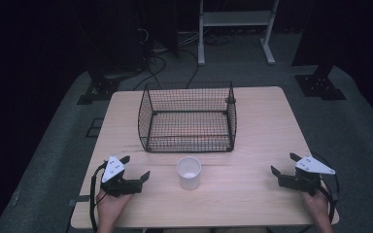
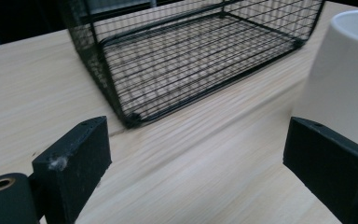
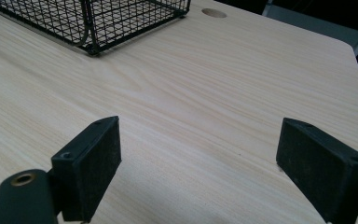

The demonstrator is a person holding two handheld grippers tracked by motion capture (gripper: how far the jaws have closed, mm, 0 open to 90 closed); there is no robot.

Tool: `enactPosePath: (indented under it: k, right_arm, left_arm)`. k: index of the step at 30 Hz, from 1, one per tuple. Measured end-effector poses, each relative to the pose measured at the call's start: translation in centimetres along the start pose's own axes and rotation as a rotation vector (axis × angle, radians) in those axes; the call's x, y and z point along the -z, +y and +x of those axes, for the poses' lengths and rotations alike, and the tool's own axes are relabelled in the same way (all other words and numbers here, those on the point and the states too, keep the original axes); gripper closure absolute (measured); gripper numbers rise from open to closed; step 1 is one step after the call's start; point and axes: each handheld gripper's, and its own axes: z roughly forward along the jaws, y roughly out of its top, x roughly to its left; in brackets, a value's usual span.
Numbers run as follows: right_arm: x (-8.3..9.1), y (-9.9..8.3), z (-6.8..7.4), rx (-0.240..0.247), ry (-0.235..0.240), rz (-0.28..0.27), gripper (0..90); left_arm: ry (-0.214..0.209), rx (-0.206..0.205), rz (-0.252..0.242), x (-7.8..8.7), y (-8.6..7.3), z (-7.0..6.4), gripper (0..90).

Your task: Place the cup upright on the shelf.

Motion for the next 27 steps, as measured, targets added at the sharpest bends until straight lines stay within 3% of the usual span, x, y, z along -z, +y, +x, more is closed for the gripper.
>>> enactPosePath:
  k: [9, 13, 27]
  right_arm:
    - [-0.1, 0.0, 0.0, 0.002, -0.002, 0.008, 13.1]
    - [-0.1, 0.0, 0.0, 0.0, -0.003, 0.007, 13.1]
    - [-0.1, 0.0, 0.0, 0.0, -0.001, 0.007, 13.1]
  left_arm:
    - [-0.095, -0.051, 0.025, 0.3, 1.4, -1.2, 5.3]
    - [-0.114, -0.078, 0.03, 0.7, 1.9, -1.8, 5.3]
    - [-0.199, -0.114, 0.063, 0.3, 3.1, -2.9, 2.4]
